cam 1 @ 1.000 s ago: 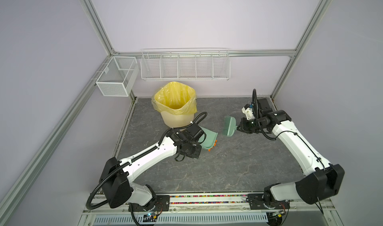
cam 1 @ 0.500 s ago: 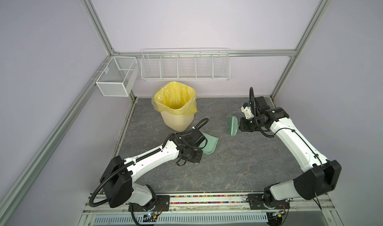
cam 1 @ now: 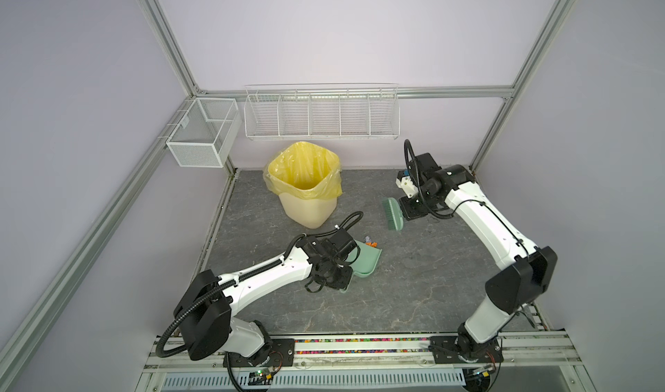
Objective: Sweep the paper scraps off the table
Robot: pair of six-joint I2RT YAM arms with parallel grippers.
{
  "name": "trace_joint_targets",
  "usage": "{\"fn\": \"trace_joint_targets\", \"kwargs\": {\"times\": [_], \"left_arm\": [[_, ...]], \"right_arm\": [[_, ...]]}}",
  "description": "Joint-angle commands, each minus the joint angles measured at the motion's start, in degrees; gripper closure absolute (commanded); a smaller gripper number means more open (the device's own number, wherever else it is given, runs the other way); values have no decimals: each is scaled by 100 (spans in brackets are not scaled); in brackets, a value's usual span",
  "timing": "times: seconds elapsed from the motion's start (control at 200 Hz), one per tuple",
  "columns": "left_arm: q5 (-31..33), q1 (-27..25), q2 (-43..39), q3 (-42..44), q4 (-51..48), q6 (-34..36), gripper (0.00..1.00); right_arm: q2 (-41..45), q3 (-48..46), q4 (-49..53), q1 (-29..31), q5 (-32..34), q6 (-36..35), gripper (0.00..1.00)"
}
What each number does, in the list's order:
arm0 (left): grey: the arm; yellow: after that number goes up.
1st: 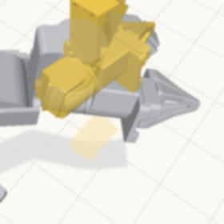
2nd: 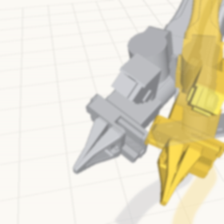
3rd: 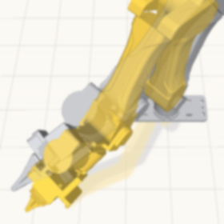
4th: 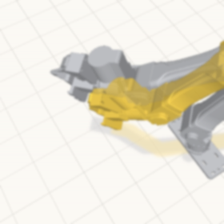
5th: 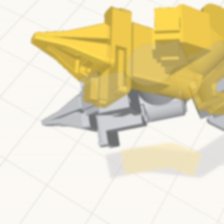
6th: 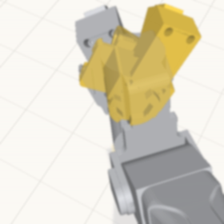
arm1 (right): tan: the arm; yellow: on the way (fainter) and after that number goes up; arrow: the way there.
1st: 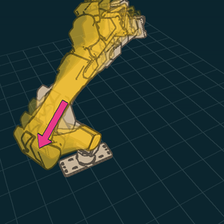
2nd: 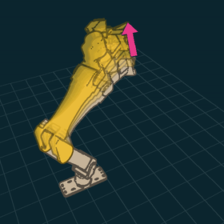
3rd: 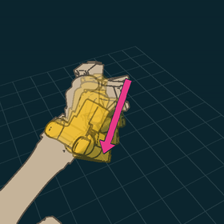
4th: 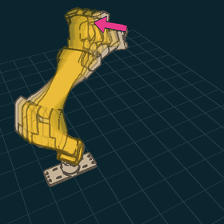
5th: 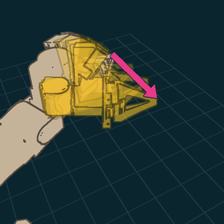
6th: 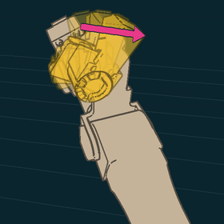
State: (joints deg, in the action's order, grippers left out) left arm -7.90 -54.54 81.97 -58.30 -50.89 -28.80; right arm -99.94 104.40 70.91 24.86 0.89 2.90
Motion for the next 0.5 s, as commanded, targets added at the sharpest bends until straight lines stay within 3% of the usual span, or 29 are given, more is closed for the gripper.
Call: {"fn": "trace_joint_targets", "kwargs": {"times": [0.0, 0.32, 0.495], "left_arm": [[-119, -52, -177, 79, -123, -34, 100], [-321, -81, -340, 249, -211, 8, 100], [-300, -83, -397, 470, -138, -35, 100]], "right_arm": [[-343, 538, 862, 25, 193, -531, 93], [-1419, 1947, 1401, 134, -4, -534, 93], [-1975, 2559, 1753, 246, 259, -641, 93]]}}
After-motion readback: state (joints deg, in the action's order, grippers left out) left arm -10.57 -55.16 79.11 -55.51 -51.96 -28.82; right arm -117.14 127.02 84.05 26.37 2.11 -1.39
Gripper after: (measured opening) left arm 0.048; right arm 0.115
